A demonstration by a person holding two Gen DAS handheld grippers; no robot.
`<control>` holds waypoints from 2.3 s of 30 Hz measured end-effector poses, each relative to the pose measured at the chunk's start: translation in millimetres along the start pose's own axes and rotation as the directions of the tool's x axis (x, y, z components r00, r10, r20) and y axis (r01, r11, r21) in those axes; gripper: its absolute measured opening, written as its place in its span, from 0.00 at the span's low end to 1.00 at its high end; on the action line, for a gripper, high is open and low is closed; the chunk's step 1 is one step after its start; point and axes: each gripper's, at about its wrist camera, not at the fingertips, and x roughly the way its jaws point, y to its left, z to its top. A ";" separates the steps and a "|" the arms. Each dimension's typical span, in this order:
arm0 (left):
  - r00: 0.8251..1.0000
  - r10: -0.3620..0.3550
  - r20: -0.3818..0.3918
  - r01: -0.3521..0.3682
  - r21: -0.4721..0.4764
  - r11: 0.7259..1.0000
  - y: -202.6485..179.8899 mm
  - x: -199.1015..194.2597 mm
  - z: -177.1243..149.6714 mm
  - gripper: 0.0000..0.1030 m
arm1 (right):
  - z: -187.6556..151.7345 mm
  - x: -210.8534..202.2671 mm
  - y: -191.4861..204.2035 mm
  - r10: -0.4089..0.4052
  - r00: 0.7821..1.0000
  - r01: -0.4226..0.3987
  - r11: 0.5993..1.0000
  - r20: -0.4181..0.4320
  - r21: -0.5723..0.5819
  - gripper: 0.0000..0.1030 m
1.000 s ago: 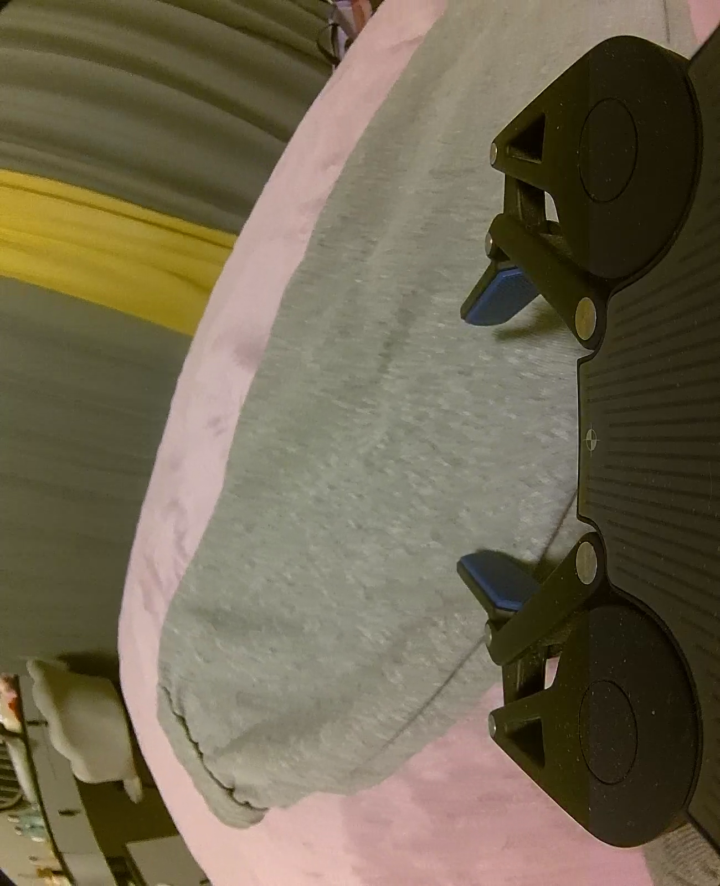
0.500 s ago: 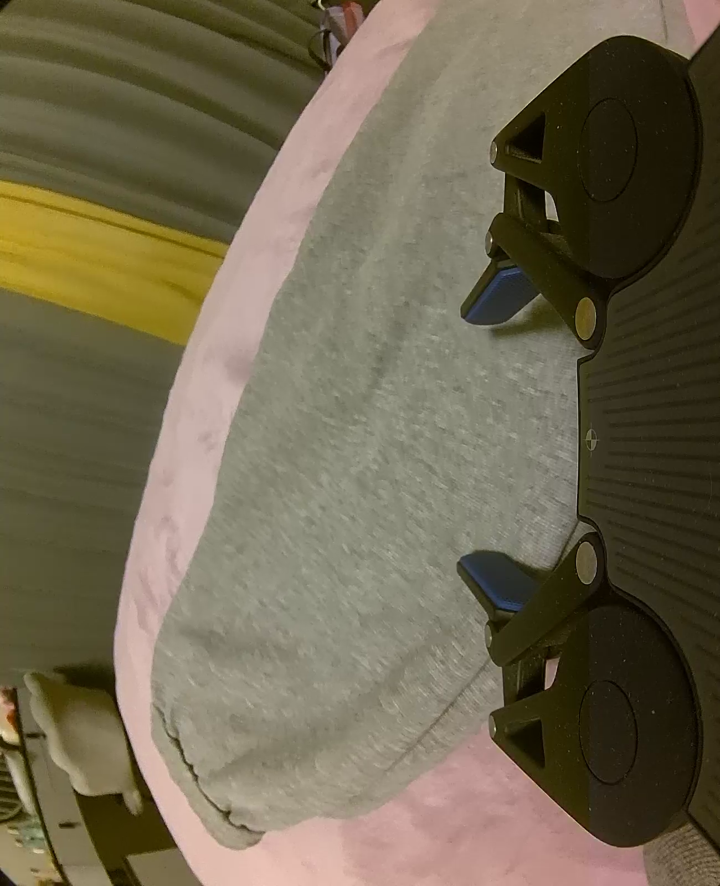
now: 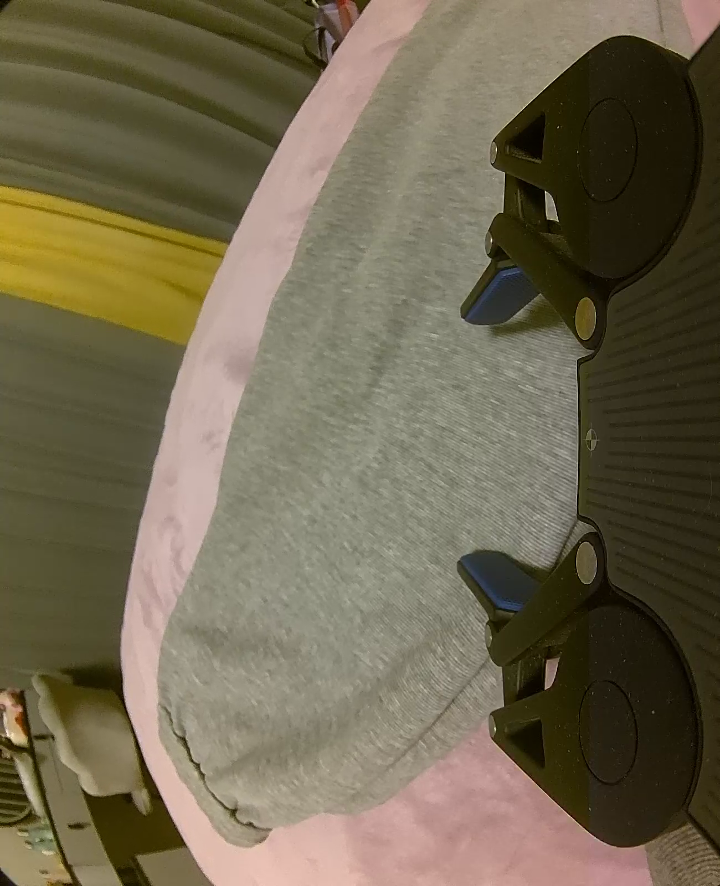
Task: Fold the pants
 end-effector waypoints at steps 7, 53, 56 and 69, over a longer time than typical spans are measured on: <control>1.000 0.024 -0.003 -0.023 0.029 0.999 -5.3 6.0 -0.8 0.91 | 6.7 4.4 -38.6 0.170 0.984 -0.158 0.969 -0.050 0.188 0.59; 0.998 -0.061 0.016 0.061 -0.011 0.998 1.7 -3.5 -1.0 0.91 | -233.2 -86.1 230.8 0.374 0.862 -0.447 0.243 -0.342 -0.861 0.19; 0.998 -0.068 0.008 0.068 0.004 0.998 -1.4 -1.3 -1.3 0.91 | -202.9 -89.7 225.2 0.407 0.819 -0.546 0.342 -0.404 -0.764 0.32; 0.958 -0.279 -0.069 0.283 0.058 0.957 -32.9 -17.8 6.4 0.90 | -129.9 -46.6 175.7 0.224 0.924 -0.336 0.863 -0.310 -0.377 0.48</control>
